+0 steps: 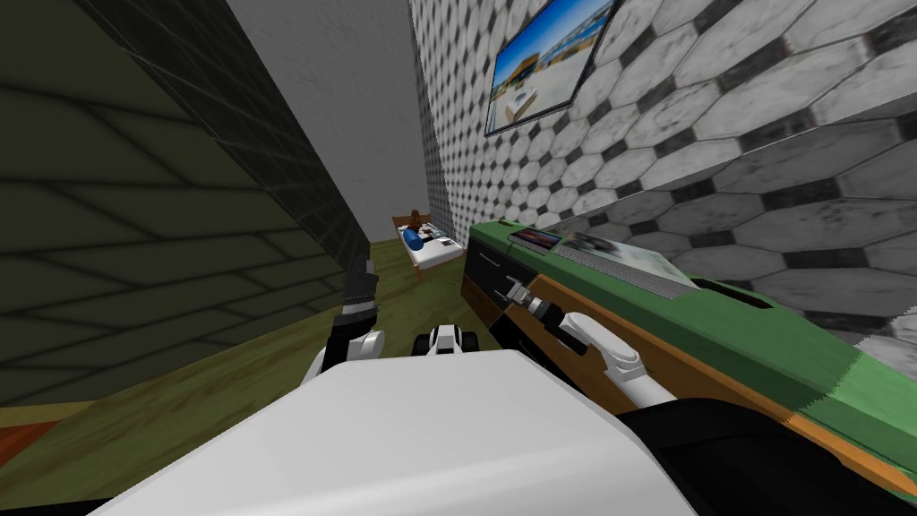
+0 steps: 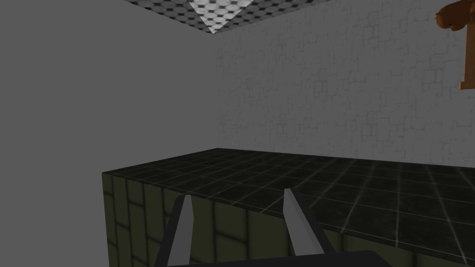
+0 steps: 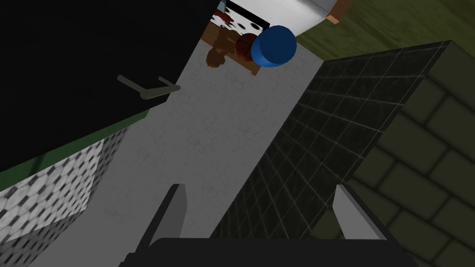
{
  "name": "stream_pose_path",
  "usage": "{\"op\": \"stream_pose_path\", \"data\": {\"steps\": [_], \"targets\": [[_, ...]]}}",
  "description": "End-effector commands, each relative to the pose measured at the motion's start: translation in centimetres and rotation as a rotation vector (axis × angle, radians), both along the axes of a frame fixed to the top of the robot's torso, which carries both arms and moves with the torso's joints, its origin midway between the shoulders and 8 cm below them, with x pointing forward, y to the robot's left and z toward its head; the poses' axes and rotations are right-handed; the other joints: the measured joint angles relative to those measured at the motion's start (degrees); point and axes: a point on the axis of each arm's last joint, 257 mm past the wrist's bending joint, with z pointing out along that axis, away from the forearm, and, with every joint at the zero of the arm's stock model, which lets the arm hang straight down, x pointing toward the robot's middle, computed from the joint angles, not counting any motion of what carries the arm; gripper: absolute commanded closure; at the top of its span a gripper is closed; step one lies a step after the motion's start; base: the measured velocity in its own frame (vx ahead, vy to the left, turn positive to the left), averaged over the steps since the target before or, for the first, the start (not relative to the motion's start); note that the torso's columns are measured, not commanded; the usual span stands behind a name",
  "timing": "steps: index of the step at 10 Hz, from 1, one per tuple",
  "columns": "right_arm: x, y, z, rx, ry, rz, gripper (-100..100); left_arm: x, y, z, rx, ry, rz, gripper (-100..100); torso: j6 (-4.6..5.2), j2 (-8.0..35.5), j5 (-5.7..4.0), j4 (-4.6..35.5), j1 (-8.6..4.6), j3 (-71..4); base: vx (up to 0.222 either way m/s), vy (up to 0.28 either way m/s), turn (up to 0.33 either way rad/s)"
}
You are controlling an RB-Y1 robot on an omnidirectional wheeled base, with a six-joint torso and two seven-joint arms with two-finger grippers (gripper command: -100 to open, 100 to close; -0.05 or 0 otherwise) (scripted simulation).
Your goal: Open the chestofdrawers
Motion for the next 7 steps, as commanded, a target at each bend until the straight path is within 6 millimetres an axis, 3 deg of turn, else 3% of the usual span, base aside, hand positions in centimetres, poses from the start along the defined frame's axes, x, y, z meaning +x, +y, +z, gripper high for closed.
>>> {"op": "stream_pose_path", "data": {"steps": [1,2,3,7], "targets": [[0.3,-1.9,-1.0,-0.144,-0.004,0.013,-100,0.0,0.0,0.0,0.000,0.000,0.000,0,-0.02,-0.16,0.02,-0.05,0.05,-0.10,0.086,0.040,0.014],[0.4,-3.2,-1.4,-0.229,-0.007,0.022,-100,0.0,0.0,0.0,0.000,0.000,0.000,0,0.01,-0.05,0.01,-0.03,0.03,-0.05,0.076,0.043,0.017],[0.4,-3.2,-1.4,-0.230,-0.007,0.023,-100,0.0,0.0,0.0,0.000,0.000,0.000,0,0.00,-0.01,0.01,-0.01,0.03,-0.01,0.052,0.034,0.010],[1.3,-8.0,-2.1,-0.533,-0.022,0.063,-100,0.0,0.0,0.0,0.000,0.000,0.000,0,-0.01,-0.16,0.03,-0.06,0.10,-0.11,0.089,0.056,0.028]]}}
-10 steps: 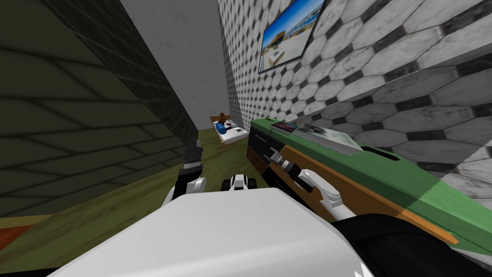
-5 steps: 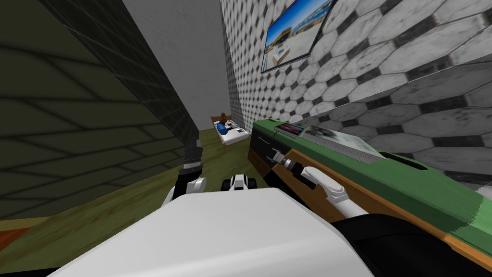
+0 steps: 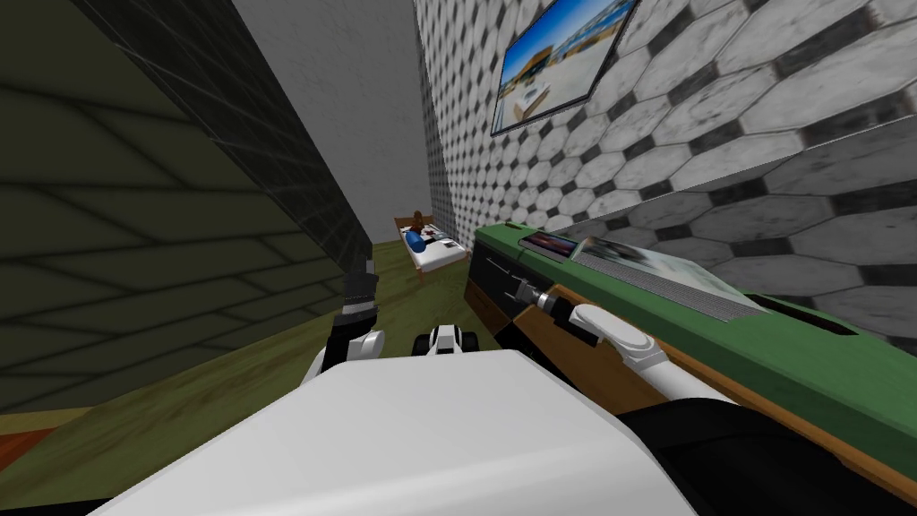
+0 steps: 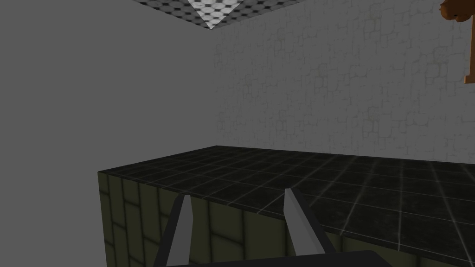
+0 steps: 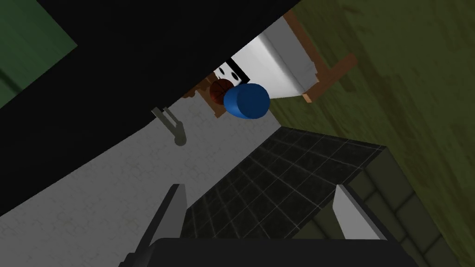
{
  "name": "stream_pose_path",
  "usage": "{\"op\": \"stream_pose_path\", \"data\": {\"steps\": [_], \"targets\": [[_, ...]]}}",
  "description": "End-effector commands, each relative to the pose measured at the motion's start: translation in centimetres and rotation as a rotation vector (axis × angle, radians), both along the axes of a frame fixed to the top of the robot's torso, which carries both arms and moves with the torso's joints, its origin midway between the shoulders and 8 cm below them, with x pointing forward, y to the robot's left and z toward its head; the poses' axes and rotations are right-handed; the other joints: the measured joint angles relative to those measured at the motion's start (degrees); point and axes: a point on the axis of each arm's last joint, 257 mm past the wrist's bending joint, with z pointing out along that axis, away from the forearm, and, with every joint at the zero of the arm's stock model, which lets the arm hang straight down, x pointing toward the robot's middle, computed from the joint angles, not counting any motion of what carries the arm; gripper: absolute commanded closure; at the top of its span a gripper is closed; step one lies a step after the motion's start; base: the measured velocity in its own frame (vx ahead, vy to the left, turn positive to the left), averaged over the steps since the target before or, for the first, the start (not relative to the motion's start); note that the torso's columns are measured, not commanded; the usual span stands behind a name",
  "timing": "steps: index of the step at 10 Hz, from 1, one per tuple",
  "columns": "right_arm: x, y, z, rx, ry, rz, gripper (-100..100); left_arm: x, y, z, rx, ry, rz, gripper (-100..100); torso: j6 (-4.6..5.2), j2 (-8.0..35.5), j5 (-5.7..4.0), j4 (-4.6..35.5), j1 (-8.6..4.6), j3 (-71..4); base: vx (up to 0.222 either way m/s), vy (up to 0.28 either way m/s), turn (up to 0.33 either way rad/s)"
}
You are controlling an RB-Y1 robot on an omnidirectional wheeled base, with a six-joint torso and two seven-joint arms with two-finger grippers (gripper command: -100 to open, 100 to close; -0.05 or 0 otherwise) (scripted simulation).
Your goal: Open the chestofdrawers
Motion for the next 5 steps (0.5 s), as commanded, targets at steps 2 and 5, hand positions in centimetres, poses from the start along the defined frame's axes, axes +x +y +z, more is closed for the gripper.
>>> {"op": "stream_pose_path", "data": {"steps": [2,5], "targets": [[0.6,-3.1,-0.1,-0.190,-0.008,0.033,-100,0.0,0.0,0.0,0.000,0.000,0.000,0,0.03,0.18,-0.03,0.05,-0.14,0.11,0.068,0.036,0.010],[1.1,-5.3,0.1,-0.327,-0.018,0.056,-100,0.0,0.0,0.0,0.000,0.000,0.000,0,0.01,0.11,-0.02,0.04,-0.07,0.08,0.071,0.034,0.021]]}}
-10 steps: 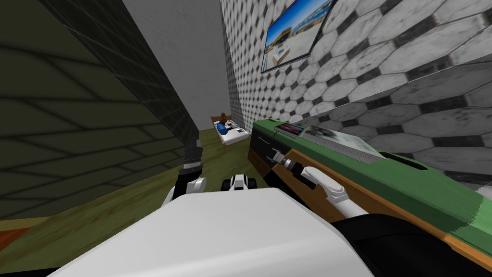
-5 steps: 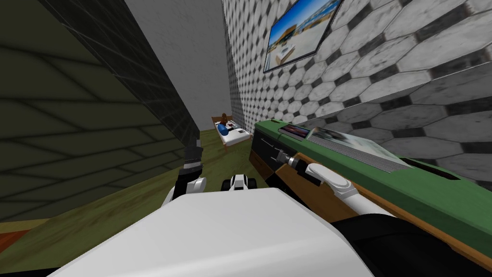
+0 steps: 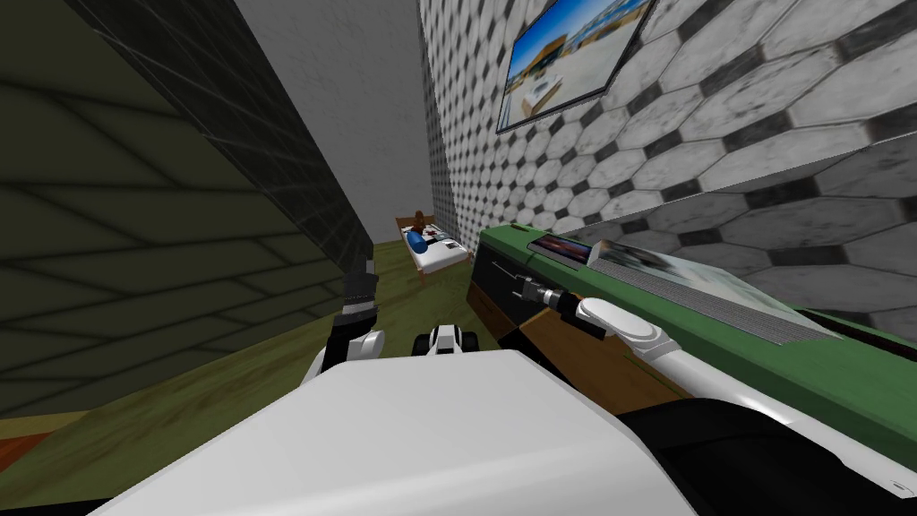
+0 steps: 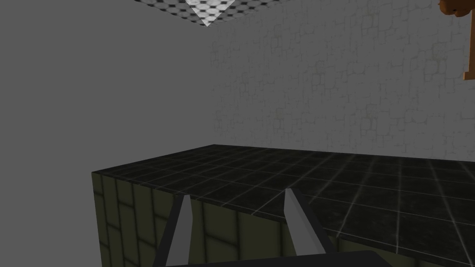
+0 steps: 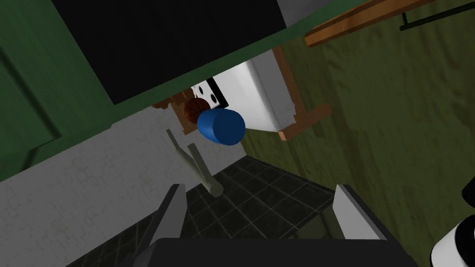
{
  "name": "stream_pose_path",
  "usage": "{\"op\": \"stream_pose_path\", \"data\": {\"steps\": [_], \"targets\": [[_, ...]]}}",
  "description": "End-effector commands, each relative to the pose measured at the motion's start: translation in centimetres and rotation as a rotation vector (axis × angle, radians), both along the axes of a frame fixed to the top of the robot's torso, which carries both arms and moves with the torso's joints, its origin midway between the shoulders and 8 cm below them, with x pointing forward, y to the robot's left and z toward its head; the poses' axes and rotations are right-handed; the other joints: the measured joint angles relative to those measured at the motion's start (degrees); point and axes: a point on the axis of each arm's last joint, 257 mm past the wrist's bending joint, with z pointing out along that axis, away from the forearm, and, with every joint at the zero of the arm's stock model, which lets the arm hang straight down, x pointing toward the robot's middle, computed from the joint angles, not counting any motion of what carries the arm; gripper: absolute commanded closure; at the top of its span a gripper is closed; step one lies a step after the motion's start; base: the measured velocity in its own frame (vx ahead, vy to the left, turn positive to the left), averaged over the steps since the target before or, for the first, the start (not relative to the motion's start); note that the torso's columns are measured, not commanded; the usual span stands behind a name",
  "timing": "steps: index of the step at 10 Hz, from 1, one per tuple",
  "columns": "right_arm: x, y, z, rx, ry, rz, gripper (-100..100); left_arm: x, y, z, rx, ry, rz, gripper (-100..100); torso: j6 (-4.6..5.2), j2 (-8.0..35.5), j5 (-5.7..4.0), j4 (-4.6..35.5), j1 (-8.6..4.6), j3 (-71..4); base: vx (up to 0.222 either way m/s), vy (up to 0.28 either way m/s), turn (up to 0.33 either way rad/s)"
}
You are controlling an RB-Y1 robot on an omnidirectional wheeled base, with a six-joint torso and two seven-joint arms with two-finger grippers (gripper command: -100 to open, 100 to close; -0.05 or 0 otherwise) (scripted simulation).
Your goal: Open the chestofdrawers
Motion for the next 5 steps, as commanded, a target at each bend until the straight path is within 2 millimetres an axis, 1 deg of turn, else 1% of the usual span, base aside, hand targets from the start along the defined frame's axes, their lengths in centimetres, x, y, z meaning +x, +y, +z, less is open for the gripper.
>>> {"op": "stream_pose_path", "data": {"steps": [1,2,3,4,5], "targets": [[0.38,-1.88,0.38,-0.114,-0.010,0.020,-100,0.00,0.00,0.00,0.000,0.000,0.000,0,0.01,-0.02,0.01,-0.01,0.03,-0.02,0.069,0.042,0.013],[0.30,-1.39,0.19,-0.085,-0.007,0.015,-100,0.00,0.00,0.00,0.000,0.000,0.000,0,-0.01,-0.01,0.01,-0.01,0.03,-0.01,0.032,0.020,0.004],[0.34,-1.48,0.20,-0.091,-0.008,0.016,-100,0.00,0.00,0.00,0.000,0.000,0.000,0,0.01,0.11,-0.01,0.02,-0.05,0.06,0.008,0.004,0.001],[0.34,-1.47,0.20,-0.090,-0.008,0.016,100,0.00,0.00,0.00,0.000,0.000,0.000,0,0.01,0.16,-0.03,0.05,-0.09,0.10,0.000,0.000,0.000],[0.32,-1.22,0.37,-0.091,-0.008,0.022,100,0.00,0.00,0.00,0.000,0.000,0.000,0,0.01,0.12,-0.02,0.04,-0.07,0.08,-0.031,0.075,-0.024]]}}
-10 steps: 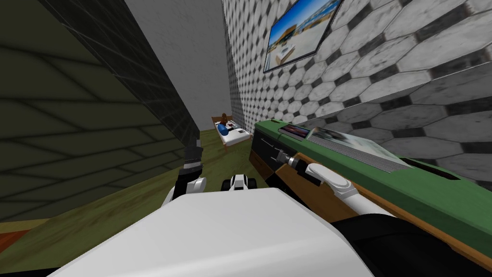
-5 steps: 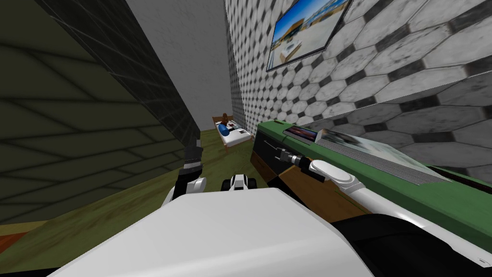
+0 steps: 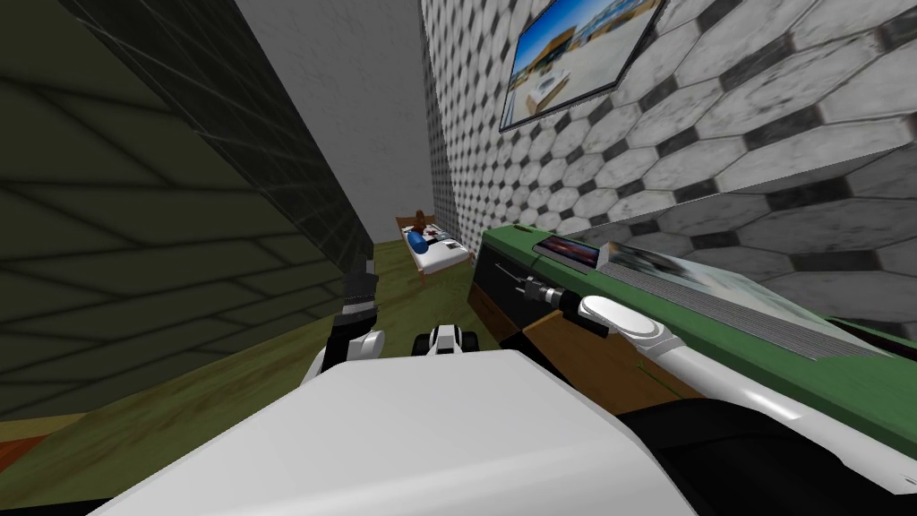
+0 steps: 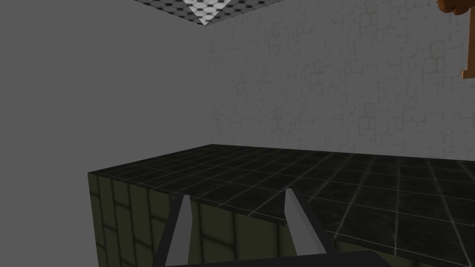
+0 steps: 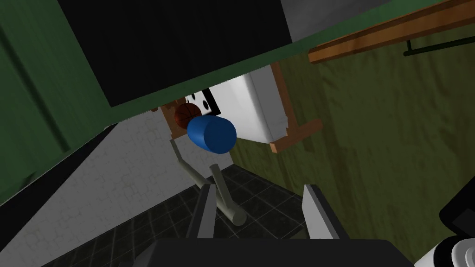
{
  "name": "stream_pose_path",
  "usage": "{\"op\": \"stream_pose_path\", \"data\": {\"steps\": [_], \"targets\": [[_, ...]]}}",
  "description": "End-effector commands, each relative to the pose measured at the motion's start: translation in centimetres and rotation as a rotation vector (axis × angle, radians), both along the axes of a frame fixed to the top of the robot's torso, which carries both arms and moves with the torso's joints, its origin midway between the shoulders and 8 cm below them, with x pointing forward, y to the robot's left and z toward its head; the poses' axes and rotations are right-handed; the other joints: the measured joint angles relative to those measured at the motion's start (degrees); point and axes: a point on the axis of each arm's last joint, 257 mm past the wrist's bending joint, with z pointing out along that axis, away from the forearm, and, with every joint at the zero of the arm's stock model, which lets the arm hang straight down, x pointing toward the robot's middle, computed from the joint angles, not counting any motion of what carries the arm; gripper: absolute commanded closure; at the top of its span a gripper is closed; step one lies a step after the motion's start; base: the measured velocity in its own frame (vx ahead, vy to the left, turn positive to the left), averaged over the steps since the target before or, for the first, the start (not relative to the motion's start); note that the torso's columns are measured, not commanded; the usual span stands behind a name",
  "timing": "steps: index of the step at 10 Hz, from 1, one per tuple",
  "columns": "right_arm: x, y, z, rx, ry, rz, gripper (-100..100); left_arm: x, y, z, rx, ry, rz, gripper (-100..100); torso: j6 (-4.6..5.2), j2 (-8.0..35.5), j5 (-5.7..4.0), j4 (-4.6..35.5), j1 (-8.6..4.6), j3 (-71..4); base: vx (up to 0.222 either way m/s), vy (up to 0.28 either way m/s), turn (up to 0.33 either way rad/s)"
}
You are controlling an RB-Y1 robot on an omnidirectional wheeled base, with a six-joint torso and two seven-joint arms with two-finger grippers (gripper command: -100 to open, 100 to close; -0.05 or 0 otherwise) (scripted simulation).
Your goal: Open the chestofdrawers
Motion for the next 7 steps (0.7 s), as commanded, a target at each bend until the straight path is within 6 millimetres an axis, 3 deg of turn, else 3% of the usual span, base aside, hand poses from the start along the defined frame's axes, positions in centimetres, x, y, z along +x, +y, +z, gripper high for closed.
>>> {"op": "stream_pose_path", "data": {"steps": [1,7], "targets": [[-0.04,0.33,0.22,-0.001,0.000,0.009,100,0.00,-0.01,0.00,0.000,0.000,0.000,0,0.04,0.00,-0.06,-0.14,0.17,0.00,-0.056,0.134,-0.043],[-0.25,1.25,0.43,0.000,0.003,0.027,100,0.00,0.00,0.00,0.000,0.000,0.000,0,0.06,-0.08,0.04,-0.04,-0.09,-0.11,-0.073,0.150,-0.037]]}}
